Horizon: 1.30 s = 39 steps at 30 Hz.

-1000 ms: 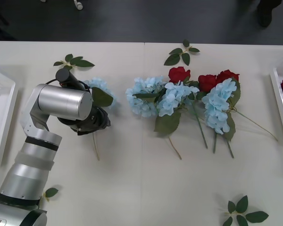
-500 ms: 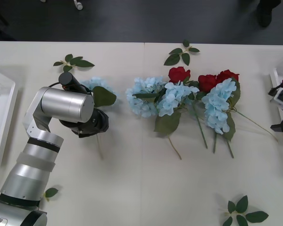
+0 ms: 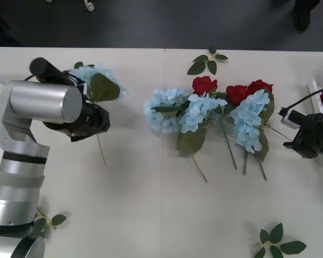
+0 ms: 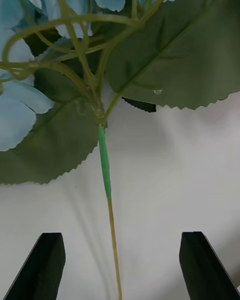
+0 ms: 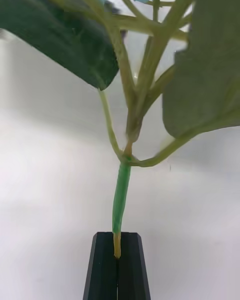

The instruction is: Put the red flowers into the right box and the blue flowers into the left box

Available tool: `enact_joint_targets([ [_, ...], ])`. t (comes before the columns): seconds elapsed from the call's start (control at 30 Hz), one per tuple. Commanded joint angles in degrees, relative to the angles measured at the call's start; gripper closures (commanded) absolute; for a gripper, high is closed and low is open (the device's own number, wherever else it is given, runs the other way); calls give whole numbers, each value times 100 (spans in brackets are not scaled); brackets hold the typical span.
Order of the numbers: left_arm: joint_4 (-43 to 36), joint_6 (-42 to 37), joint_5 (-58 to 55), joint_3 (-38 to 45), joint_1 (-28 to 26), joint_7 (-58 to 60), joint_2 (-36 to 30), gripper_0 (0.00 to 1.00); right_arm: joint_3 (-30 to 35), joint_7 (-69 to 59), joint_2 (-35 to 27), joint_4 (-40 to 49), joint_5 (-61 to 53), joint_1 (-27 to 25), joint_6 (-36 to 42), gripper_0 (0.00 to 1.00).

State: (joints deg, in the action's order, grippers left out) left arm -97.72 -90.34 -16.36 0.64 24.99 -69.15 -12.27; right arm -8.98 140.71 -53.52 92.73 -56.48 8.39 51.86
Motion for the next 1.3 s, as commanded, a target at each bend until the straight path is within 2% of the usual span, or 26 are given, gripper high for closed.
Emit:
enact_joint_targets([
  [0.03, -1092, -89, -105, 622, -337, 324, -268, 100, -60, 88, 88, -229, 111, 163, -89, 33],
  [0.3, -2542, -45, -193, 1984, -1022, 394, -355, 100, -271, 238, 237, -677, 296, 365, -221, 33],
  [0.43, -2735, -28, -193, 2415, -1286, 411, -637, 100, -350, 299, 290, -879, 331, 426, -440, 33],
  [0.63, -2647, 201, -157, 2854, -1655, 491, -1436, 100, -464, 413, 343, -1116, 357, 558, -634, 33],
  [0.7, -2489, 315, -175, 2942, -1717, 499, -1647, 100, -508, 431, 343, -1169, 357, 585, -651, 43],
  [0.73, -2313, 403, -175, 2995, -1734, 499, -1770, 100, -526, 440, 343, -1187, 366, 593, -651, 58],
  [0.77, -2234, 447, -184, 3021, -1734, 499, -1823, 100, -526, 448, 343, -1187, 375, 593, -660, 68],
  [0.8, -2023, 587, -193, 3048, -1734, 491, -1929, 100, -535, 457, 343, -1178, 384, 593, -686, 84],
  [0.87, -1610, 904, -201, 3056, -1734, 482, -2104, 100, -535, 466, 343, -1178, 393, 593, -695, 95],
  [0.93, -1224, 1176, -228, 3030, -1734, 464, -2263, 100, -535, 466, 343, -1187, 401, 611, -695, 100],
  [0.97, -1224, 1176, -228, 3030, -1734, 464, -2263, 100, -535, 466, 343, -1187, 401, 611, -695, 100],
  [1.0, -644, 1563, -237, 2960, -1725, 438, -2438, 100, -544, 457, 343, -1187, 393, 628, -695, 100],
  [1.3, 1290, 2776, -342, 2810, -1470, 288, -2755, 100, -526, 387, 343, -1143, 287, 628, -695, 100],
])
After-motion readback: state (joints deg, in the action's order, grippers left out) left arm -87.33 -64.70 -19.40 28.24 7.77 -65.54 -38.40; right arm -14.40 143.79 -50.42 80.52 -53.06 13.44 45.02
